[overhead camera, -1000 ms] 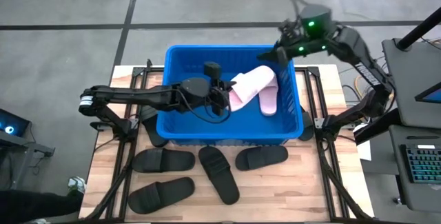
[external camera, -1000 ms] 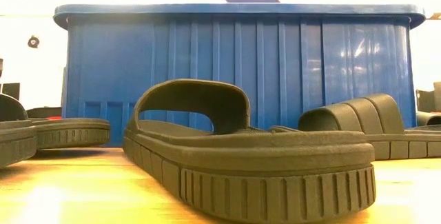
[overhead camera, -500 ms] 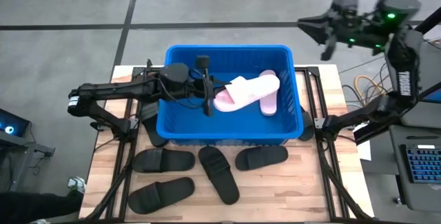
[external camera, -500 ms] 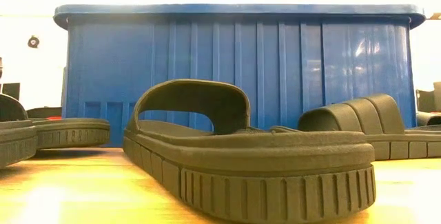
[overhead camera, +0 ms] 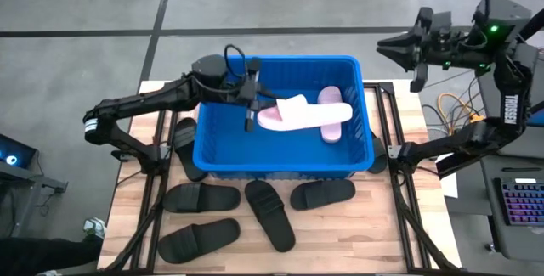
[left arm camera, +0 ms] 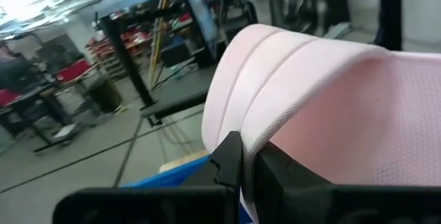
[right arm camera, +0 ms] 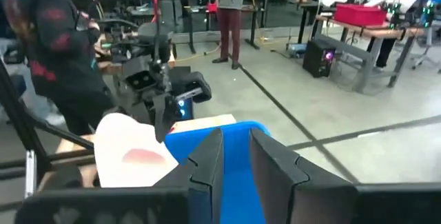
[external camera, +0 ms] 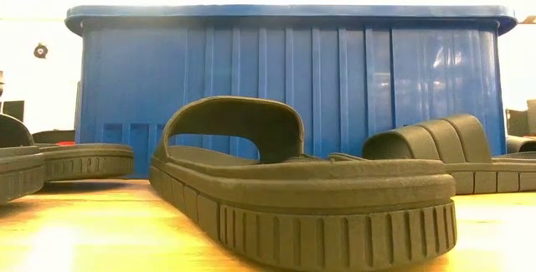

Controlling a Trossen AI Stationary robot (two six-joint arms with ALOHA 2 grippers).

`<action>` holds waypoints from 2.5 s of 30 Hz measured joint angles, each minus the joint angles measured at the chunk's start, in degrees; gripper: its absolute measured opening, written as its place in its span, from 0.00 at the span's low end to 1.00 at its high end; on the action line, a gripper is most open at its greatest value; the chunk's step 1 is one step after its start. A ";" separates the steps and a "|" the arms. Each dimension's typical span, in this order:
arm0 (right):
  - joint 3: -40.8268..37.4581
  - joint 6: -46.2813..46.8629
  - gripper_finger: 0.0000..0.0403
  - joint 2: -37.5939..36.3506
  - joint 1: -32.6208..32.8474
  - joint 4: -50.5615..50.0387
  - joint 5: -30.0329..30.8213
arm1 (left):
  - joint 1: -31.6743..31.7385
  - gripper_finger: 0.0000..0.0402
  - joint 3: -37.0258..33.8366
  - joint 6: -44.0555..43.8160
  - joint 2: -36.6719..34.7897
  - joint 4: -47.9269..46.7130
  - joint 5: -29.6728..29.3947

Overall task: Pick and place slides into bin
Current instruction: Stack the pink slide on top of the pink slide into the blue bin

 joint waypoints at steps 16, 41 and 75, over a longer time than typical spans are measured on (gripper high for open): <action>-0.07 -9.99 0.28 3.86 -0.02 -0.78 -4.89 | 3.30 0.00 -0.79 -3.39 2.20 13.15 16.75; 0.83 -25.41 0.60 4.35 1.05 -3.01 -23.08 | 4.05 0.00 -0.81 -5.83 2.80 20.99 21.14; 1.42 -23.03 0.57 10.80 8.23 -3.48 -22.76 | 4.09 0.00 -1.16 -13.56 7.22 26.71 27.57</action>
